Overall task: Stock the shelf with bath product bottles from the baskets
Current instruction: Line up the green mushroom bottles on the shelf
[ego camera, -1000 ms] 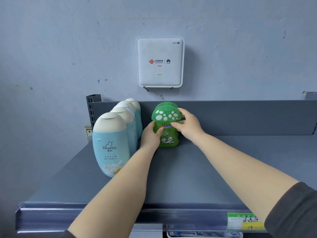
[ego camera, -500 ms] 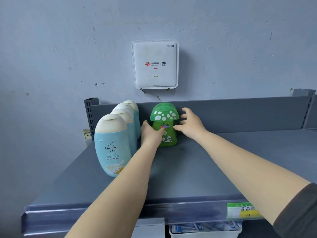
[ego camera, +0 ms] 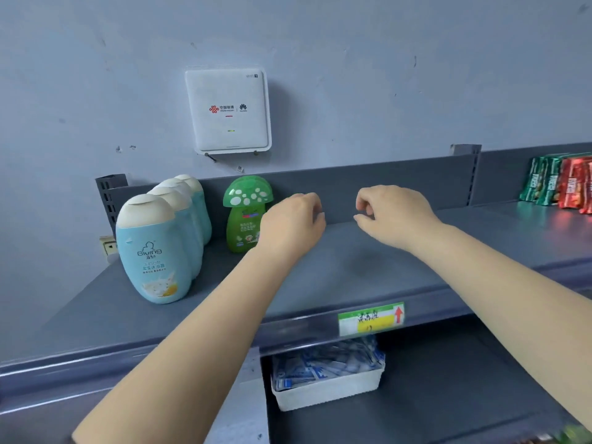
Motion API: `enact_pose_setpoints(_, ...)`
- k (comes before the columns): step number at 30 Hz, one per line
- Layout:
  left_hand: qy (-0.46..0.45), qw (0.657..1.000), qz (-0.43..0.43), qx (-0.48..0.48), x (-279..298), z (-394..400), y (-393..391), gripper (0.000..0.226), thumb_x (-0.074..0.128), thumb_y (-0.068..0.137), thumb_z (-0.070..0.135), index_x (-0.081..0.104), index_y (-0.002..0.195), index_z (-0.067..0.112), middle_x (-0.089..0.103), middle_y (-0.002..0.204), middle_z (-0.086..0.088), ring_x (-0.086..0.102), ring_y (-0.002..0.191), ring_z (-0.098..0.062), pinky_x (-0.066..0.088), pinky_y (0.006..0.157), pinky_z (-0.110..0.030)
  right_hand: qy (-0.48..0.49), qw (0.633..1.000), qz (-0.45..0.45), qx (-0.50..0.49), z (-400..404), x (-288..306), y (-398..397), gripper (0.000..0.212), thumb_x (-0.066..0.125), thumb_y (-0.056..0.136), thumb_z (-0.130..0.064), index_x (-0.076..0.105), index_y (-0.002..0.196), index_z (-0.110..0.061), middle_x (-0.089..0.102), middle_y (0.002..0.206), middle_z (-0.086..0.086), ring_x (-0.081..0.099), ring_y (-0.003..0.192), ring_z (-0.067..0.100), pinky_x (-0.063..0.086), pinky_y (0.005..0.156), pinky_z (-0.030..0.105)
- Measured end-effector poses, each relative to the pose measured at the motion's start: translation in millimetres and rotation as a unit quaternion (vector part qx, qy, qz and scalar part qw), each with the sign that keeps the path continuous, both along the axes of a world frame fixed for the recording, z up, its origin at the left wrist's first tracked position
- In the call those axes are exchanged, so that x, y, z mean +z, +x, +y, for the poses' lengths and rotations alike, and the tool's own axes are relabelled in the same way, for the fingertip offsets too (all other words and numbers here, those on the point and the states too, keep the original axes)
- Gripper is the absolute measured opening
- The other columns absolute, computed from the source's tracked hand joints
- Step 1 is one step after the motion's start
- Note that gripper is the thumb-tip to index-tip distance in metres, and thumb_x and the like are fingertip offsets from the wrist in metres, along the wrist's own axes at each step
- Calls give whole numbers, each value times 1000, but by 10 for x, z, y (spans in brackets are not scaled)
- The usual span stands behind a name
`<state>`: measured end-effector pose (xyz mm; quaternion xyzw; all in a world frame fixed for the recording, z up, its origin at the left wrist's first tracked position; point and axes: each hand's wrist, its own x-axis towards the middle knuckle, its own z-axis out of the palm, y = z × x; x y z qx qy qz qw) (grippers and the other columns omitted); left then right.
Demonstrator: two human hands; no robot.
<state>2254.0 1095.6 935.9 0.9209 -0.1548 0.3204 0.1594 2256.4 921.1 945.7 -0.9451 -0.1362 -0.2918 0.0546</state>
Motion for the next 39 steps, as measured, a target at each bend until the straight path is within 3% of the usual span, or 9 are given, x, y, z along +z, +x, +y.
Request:
enact_pose_setpoints(3,68,996,-28,-44,-103,-561,-98,20,44,93,24,58,103,14,60,99,-1,55,93,-22,41,66,-29,-67,997,-22,-41,-418,-87,-292,15,45,92,-29,55,100,-20,59,98,-5,52,86,18,31,60,27)
enact_pose_setpoints(6,110,987,-30,-109,-240,-1177,-219,23,43,93,24,59,106,12,60,101,-2,55,94,-22,44,68,-31,-109,991,-13,-81,-909,-220,-608,22,42,94,-29,54,107,-17,59,105,-2,55,98,22,35,64,29)
enact_pose_setpoints(14,214,939,-54,-264,-738,-2784,-769,24,43,92,24,58,106,11,61,105,-3,55,101,-25,29,68,-28,-141,968,67,-197,-2291,-775,-1629,22,42,95,-28,52,107,-13,57,110,2,54,106,24,33,66,32)
enact_pose_setpoints(19,263,911,-32,-317,-1068,-3627,-1078,26,42,93,24,58,109,12,61,108,-5,55,102,-25,38,74,-30,-137,949,118,-260,-3015,-1115,-2145,18,42,96,-25,52,103,-13,59,105,3,57,99,25,33,62,31)
enact_pose_setpoints(24,284,885,17,-368,-1383,-4303,-1398,24,44,92,24,58,106,10,62,106,-6,58,98,-27,48,76,-34,-97,931,155,-315,-3631,-1451,-2597,16,47,93,-24,55,101,-12,61,103,5,59,95,27,34,60,32)
enact_pose_setpoints(30,313,844,40,-434,-1838,-5012,-1620,24,45,92,25,59,107,12,61,107,-6,57,100,-27,45,73,-33,-29,910,194,-366,-4156,-1866,-2978,17,48,90,-22,54,100,-10,61,107,7,59,100,29,35,63,31)
enact_pose_setpoints(35,328,807,101,-480,-2304,-5568,-1652,23,49,89,25,59,104,12,62,108,-8,58,101,-29,46,75,-34,21,875,255,-411,-4544,-2312,-3123,21,51,89,-22,54,106,-11,60,109,6,59,102,28,35,64,31)
enact_pose_setpoints(39,324,780,180,-504,-2816,-6011,-1551,22,50,88,27,60,103,14,62,106,-6,59,97,-28,46,75,-35,114,833,305,-447,-4901,-2729,-3065,28,51,89,-27,52,113,-12,59,113,7,58,103,30,47,73,34)
